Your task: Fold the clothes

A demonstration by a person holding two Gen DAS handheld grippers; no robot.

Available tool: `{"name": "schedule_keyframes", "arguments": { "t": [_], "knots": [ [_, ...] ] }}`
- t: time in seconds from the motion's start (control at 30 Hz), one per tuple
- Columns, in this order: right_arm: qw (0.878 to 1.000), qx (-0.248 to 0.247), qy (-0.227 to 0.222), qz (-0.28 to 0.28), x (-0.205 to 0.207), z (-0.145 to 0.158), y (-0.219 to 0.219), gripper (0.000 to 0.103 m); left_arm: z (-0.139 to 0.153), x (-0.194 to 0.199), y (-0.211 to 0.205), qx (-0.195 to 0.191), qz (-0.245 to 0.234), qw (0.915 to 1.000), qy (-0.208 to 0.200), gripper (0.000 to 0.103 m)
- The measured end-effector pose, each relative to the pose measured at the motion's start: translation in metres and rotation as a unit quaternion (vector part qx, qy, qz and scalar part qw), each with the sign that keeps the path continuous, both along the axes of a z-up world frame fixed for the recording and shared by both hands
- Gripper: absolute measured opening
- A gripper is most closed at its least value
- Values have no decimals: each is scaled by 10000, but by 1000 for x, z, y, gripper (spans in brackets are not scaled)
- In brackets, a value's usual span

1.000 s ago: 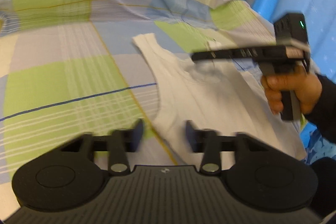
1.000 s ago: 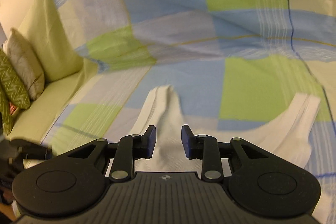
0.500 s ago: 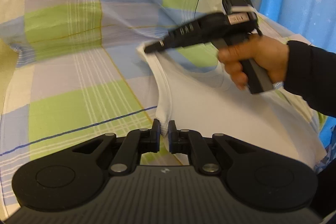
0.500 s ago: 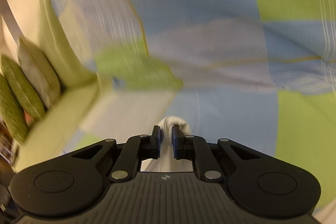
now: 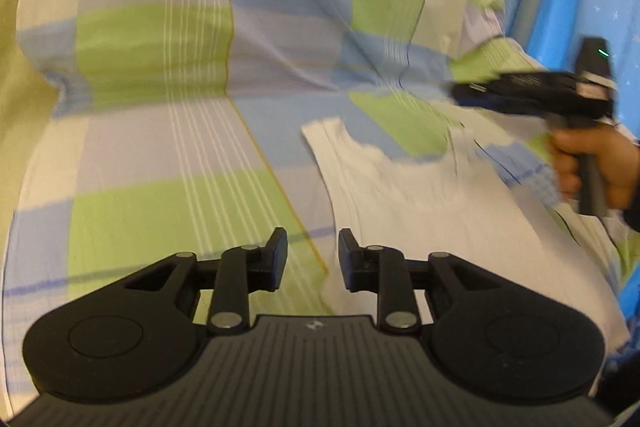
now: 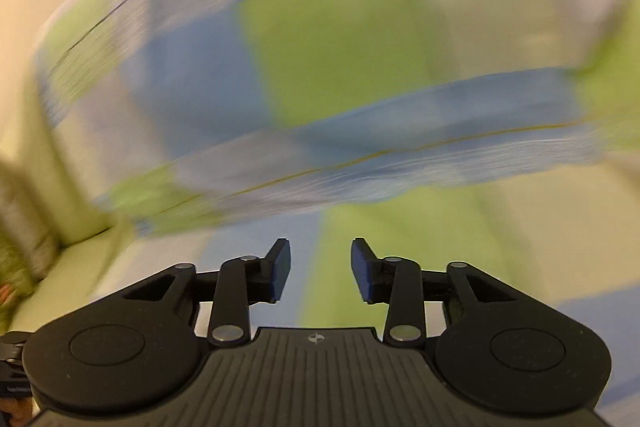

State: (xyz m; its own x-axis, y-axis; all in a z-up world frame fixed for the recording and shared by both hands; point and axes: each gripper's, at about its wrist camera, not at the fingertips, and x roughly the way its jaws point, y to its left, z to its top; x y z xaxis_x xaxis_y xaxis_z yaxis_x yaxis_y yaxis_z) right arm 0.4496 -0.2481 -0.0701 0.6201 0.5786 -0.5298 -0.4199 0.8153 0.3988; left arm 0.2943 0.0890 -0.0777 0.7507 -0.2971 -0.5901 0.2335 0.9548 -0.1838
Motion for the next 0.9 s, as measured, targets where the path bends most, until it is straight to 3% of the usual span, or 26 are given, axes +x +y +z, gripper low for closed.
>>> {"name": "schedule_keyframes", "arguments": {
  "t": [0.1, 0.23, 0.33, 0.5, 0.57, 0.7, 0.73, 0.77, 0.87, 0.9],
  "knots": [
    [9989, -21, 374, -293, 10, -6, -36, 46, 1, 19, -14, 139, -18, 9996, -231, 26],
    [9980, -210, 578, -123, 26, -28, -48, 48, 3, 46, -37, 682, -308, 9954, -606, 33],
    [9980, -422, 448, 123, 36, -43, -45, 48, 5, 73, -48, 1202, -571, 9876, -829, 33],
    [9970, -547, 165, 524, 38, -63, -40, 48, -8, 118, -54, 1945, -1020, 9727, -756, 33],
    [9971, -487, 55, 577, 38, -67, -41, 48, -17, 131, -56, 1957, -1276, 9697, -717, 33],
    [9970, -453, 63, 629, 42, -67, -40, 46, -28, 144, -57, 1561, -1740, 9703, -618, 33],
    [9967, -480, 91, 644, 44, -66, -39, 39, -28, 145, -57, 1510, -1785, 9703, -620, 31],
    [9964, -509, 129, 660, 46, -66, -38, 25, -28, 146, -56, 1444, -1852, 9704, -563, 23],
    [9953, -655, 179, 686, 47, -63, -32, 9, -26, 140, -61, 1552, -2033, 9655, -497, 14],
    [9952, -648, 161, 713, 46, -61, -30, 7, -23, 138, -63, 1595, -2046, 9645, -498, 5]
  ]
}}
